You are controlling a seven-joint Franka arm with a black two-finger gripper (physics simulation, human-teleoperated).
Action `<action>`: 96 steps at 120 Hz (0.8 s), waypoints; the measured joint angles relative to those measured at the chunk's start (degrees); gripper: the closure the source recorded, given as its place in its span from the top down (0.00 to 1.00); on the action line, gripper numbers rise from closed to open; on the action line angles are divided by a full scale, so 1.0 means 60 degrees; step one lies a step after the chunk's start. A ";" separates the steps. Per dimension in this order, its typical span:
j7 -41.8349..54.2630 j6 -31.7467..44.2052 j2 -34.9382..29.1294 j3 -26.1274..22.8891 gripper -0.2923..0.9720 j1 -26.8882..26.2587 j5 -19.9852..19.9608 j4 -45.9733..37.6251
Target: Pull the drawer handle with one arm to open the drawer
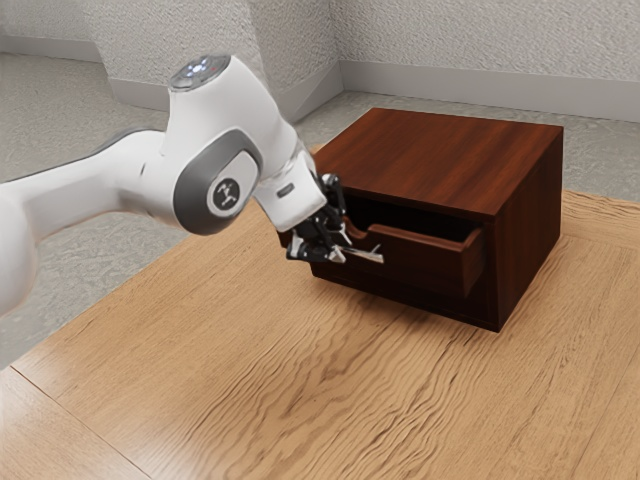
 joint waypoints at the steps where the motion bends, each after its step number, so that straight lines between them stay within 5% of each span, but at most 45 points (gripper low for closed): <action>1: -0.0001 0.0005 -0.0018 0.0000 0.27 0.0000 -0.0001 -0.0020; 96: -0.0191 0.0444 -0.1265 -0.0389 0.27 0.0195 0.0008 -0.1542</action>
